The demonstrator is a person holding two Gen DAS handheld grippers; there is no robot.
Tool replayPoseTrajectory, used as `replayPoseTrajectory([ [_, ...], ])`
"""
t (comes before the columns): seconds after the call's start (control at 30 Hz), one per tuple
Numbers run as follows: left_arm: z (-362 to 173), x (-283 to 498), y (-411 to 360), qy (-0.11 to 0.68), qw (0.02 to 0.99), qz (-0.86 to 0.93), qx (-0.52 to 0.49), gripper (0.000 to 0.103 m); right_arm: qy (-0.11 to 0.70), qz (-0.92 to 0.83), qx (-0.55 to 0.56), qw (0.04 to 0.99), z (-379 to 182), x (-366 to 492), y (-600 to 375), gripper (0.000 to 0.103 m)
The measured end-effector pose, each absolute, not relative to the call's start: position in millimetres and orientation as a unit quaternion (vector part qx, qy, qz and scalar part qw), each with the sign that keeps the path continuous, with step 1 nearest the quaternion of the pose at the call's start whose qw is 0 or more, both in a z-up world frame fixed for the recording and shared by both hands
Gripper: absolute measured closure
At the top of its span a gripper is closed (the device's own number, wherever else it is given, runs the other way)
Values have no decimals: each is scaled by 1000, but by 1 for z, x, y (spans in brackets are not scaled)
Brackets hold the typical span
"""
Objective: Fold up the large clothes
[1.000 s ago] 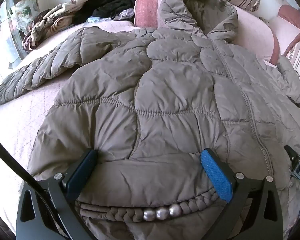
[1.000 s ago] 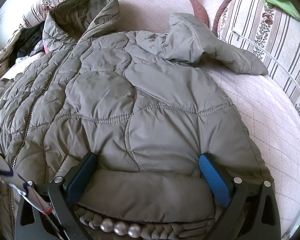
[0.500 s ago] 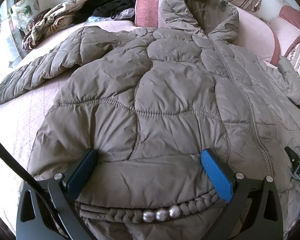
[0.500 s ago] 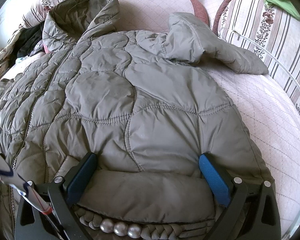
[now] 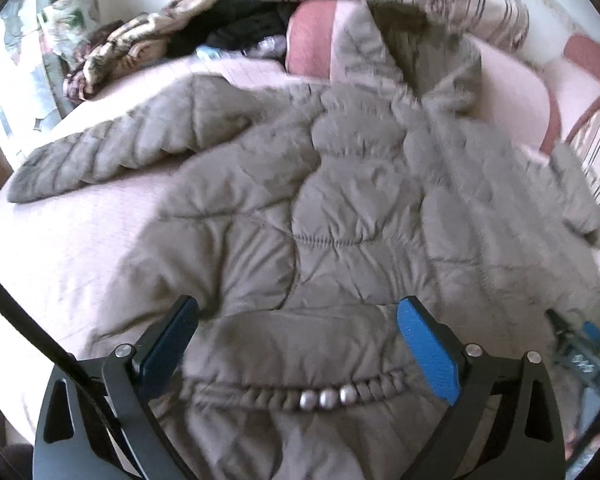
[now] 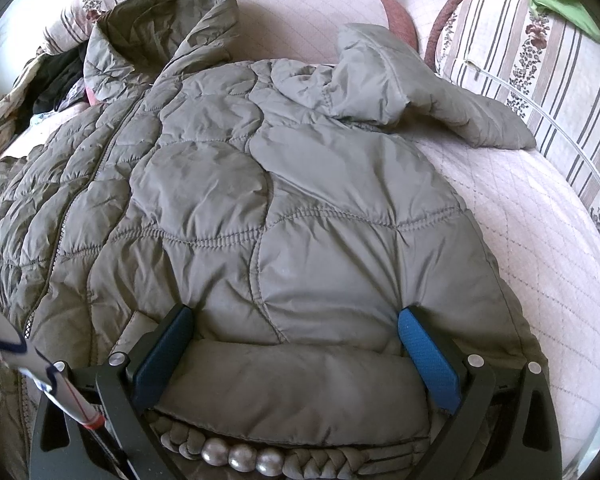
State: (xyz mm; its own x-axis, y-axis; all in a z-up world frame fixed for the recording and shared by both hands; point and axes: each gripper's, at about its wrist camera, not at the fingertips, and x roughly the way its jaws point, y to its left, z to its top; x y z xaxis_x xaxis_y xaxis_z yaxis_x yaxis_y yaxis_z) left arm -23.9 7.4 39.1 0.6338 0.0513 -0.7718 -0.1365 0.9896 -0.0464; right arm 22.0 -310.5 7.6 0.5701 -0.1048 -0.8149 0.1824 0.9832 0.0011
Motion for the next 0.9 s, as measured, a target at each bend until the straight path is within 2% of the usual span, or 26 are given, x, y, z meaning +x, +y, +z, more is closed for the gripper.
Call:
replayPoseTrajectory([
  [0.13,72,-57,13,387,918,71,-40,3,441,-78,50,892,13,14,-313,3],
  [0.27,99,-93,20,360,928,94,-30,3,419,-84,52,903,24,0,-313,18],
  [0.37,112,-116,26,345,932,110,-23,3,397,-101,43,911,40,-23,-309,24],
  [0.53,129,-139,29,332,936,117,-10,3,341,-110,-5,934,78,-71,-291,24],
  [0.77,144,-167,19,314,944,100,15,3,282,-105,4,954,114,-135,-284,24],
  [0.9,148,-178,15,313,946,80,16,3,295,-109,19,949,125,-151,-283,24],
])
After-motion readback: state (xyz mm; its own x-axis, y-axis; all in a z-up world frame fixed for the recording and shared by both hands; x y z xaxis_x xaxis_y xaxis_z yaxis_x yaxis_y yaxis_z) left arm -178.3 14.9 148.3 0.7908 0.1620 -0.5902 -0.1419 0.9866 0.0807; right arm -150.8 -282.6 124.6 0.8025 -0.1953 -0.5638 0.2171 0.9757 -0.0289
